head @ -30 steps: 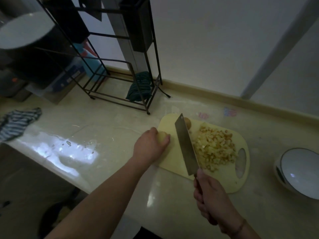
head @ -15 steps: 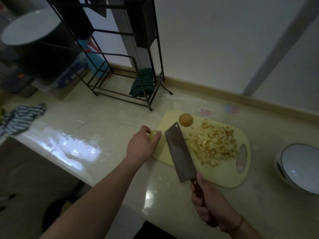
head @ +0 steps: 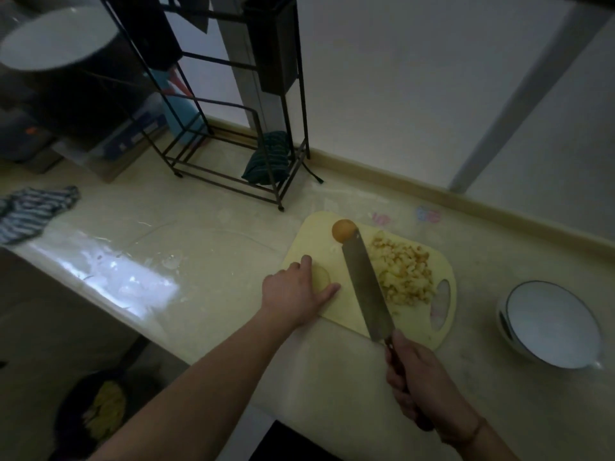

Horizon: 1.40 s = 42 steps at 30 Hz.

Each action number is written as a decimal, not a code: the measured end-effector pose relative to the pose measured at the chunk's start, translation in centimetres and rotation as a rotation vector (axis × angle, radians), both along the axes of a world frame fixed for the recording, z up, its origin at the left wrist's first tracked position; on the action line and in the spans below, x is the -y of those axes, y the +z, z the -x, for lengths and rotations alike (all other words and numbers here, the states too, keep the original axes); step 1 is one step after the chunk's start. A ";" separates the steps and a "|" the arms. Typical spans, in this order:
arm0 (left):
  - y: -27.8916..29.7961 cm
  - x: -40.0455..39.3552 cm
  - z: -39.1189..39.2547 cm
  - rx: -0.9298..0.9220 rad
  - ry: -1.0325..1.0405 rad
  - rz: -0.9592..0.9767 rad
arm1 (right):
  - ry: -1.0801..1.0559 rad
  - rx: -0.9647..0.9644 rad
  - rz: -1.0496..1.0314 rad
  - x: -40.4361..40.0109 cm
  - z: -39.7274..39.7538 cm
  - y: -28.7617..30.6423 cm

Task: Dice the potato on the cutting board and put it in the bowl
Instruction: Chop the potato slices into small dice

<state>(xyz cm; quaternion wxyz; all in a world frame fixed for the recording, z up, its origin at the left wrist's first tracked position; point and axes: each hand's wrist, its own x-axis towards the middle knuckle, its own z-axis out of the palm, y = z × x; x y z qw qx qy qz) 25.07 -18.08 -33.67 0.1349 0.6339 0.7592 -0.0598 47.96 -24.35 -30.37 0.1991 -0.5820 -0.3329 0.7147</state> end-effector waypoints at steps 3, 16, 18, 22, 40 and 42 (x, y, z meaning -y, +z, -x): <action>0.3 1.4 -0.2 0.011 -0.025 0.024 | 0.086 0.071 -0.070 -0.1 0.0 -0.1; -1.0 0.9 -1.3 0.070 -0.033 -0.134 | 0.325 0.371 -0.384 -1.0 0.3 -1.9; -1.4 0.7 -1.3 0.063 -0.028 -0.165 | 0.323 0.379 -0.385 -1.2 0.7 -2.1; -2.5 0.3 -0.7 0.067 -0.041 -0.247 | 0.286 0.353 -0.379 -2.0 0.9 -2.4; -3.8 -0.7 0.9 0.242 -0.406 -0.518 | 0.282 0.346 -0.490 -3.2 2.6 -1.4; -3.8 -0.8 0.9 0.248 -0.401 -0.507 | 0.300 0.357 -0.502 -3.2 2.7 -1.2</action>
